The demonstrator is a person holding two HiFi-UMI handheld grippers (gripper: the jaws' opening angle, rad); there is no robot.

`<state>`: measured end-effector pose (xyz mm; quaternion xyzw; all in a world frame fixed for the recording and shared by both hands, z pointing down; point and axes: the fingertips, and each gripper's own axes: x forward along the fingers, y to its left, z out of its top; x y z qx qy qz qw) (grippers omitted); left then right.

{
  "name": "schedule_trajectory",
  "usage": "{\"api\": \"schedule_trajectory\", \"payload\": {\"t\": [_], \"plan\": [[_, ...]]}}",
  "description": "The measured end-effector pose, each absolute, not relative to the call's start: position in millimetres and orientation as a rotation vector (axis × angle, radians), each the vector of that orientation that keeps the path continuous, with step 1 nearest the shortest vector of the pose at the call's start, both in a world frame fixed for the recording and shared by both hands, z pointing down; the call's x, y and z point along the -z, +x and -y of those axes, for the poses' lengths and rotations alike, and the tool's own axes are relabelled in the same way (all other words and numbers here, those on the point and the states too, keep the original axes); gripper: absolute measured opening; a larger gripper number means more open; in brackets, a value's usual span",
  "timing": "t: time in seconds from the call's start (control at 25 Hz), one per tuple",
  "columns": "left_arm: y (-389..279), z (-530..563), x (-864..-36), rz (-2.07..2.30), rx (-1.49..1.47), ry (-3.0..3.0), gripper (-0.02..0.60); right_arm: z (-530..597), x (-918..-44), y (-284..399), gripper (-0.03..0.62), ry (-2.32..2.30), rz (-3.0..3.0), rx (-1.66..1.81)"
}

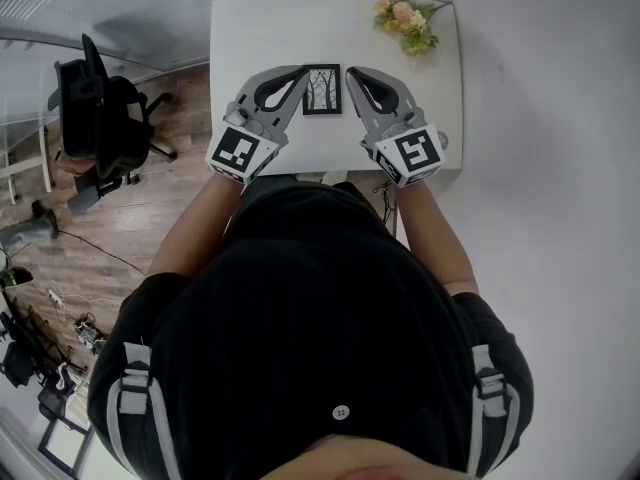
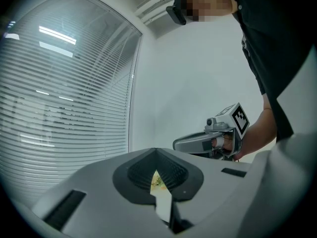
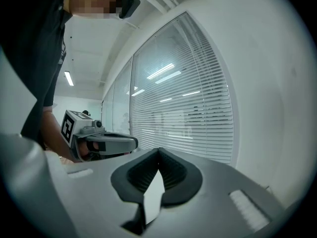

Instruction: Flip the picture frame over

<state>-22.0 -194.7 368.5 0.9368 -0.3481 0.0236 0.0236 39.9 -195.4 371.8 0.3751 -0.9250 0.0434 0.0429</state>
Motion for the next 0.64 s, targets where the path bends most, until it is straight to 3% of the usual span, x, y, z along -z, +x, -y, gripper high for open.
{"api": "schedule_trajectory", "payload": {"t": [0.64], "plan": [[-25.0,192.6,-374.1,1.068,-0.083,2.890,0.005,194.3,-376.8,37.9,0.009,1.138,2.808,-0.139]]}}
